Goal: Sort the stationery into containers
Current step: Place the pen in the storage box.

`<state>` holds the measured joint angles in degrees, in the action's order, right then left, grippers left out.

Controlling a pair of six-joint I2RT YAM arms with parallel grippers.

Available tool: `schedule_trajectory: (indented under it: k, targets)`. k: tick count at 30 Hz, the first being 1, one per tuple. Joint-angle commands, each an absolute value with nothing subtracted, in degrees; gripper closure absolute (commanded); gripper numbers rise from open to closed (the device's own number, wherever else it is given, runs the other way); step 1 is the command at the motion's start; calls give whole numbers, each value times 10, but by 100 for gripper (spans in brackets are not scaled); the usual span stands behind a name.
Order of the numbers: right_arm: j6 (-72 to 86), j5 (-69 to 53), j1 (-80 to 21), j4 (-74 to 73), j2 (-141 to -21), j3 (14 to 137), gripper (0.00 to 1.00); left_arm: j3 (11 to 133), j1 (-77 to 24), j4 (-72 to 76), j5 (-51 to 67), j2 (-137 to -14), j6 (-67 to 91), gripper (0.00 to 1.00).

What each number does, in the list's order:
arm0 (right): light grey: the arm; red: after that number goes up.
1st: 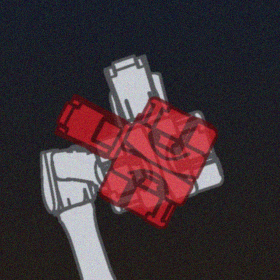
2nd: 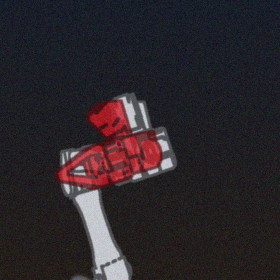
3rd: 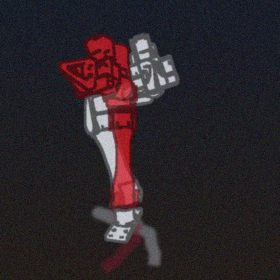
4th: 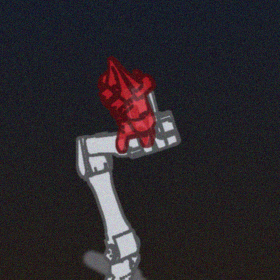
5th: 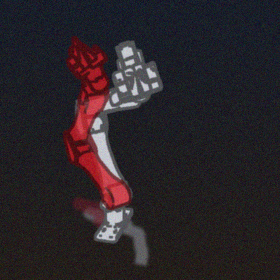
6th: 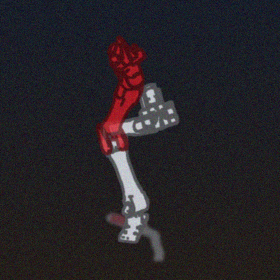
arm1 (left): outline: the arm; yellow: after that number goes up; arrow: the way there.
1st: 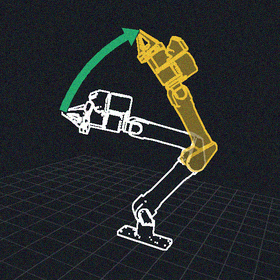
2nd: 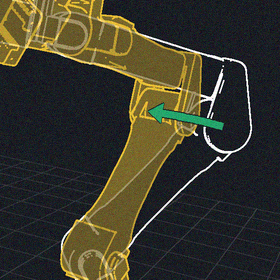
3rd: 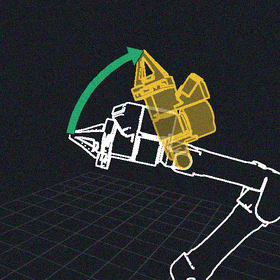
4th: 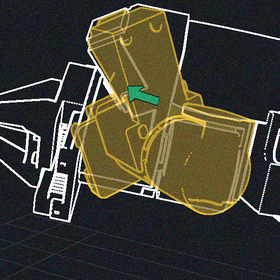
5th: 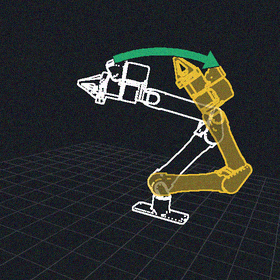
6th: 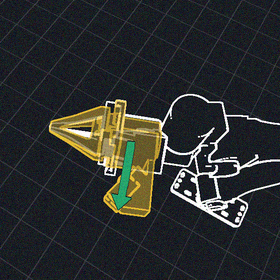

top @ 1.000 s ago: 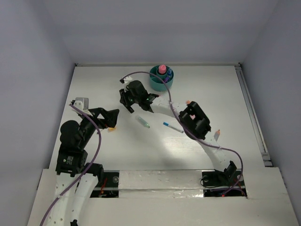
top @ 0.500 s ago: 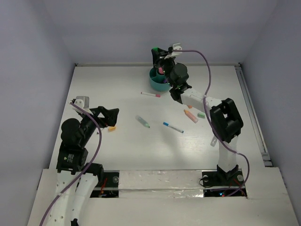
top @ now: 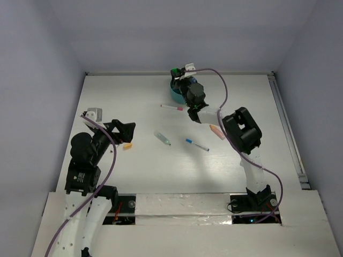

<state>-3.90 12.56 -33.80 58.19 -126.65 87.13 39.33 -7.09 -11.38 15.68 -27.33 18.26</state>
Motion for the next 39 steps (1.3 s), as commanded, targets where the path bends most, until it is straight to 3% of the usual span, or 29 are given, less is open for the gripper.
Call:
schedule_trajectory:
  k: [1,39]
  targets:
    - [-59,155,-331,669,-1273,868,88,392,-63,-85,161,-278,179,1]
    - [-108,256,-330,776,-1354,863,79,393,-63,-84,167,-289,178,1]
